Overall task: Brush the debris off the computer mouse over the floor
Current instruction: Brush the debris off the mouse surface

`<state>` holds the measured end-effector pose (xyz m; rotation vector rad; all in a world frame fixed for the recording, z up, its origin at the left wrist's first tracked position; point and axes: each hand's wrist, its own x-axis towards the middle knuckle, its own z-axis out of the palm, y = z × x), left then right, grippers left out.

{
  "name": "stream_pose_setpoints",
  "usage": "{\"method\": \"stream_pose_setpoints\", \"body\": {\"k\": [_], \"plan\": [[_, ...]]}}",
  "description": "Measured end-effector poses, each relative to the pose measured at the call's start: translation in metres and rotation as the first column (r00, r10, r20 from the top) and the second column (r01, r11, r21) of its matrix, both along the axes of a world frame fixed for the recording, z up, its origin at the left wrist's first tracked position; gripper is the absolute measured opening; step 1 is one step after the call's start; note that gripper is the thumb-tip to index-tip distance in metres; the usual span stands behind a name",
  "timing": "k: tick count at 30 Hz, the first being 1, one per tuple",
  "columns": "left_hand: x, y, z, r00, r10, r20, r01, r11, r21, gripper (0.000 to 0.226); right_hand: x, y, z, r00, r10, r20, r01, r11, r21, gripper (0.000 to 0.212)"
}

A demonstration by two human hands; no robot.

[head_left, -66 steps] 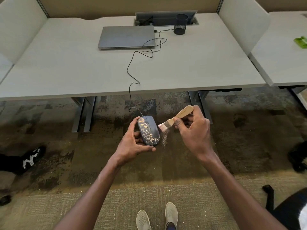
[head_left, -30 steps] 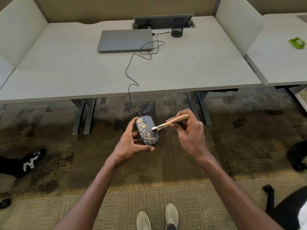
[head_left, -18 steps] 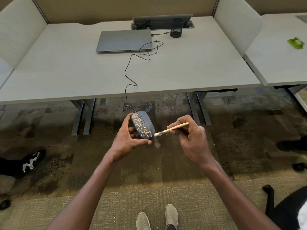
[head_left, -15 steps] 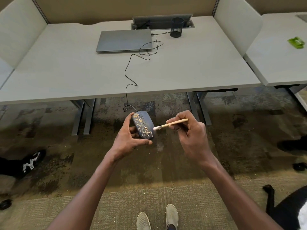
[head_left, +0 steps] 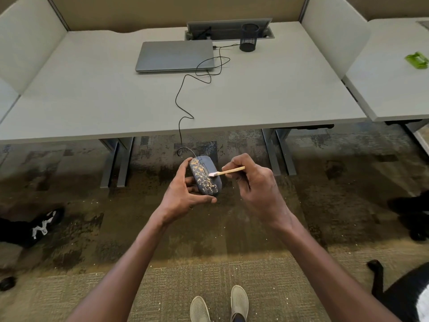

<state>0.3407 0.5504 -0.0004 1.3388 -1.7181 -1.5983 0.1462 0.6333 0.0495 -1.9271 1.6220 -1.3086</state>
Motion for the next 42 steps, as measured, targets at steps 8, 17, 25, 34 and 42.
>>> {"method": "stream_pose_setpoints", "body": {"k": [8, 17, 25, 34, 42], "plan": [[0.003, -0.002, 0.0, 1.0, 0.027, 0.004, -0.027, 0.999, 0.022, 0.137, -0.008, 0.014, -0.007, 0.999, 0.046, -0.02, -0.045, 0.999, 0.03, 0.014], [0.009, -0.008, 0.003, 0.999, 0.042, 0.031, -0.042, 0.999, 0.011, 0.14, -0.01, 0.015, -0.002, 0.999, 0.026, -0.024, -0.026, 1.0, 0.005, 0.018], [0.008, -0.006, 0.001, 0.999, 0.002, 0.04, -0.003, 1.0, 0.022, 0.139, 0.005, -0.012, 0.015, 0.999, 0.031, -0.019, -0.031, 0.999, -0.025, 0.02], [0.011, -0.011, -0.006, 1.0, 0.019, -0.005, -0.019, 0.999, 0.03, 0.135, 0.005, -0.006, 0.006, 0.993, 0.081, -0.089, -0.078, 0.996, 0.033, 0.015], [0.012, -0.012, -0.008, 1.0, 0.031, 0.002, -0.031, 0.999, 0.019, 0.139, 0.0, 0.01, -0.001, 0.991, 0.092, -0.101, -0.085, 0.994, 0.071, 0.014]]}}
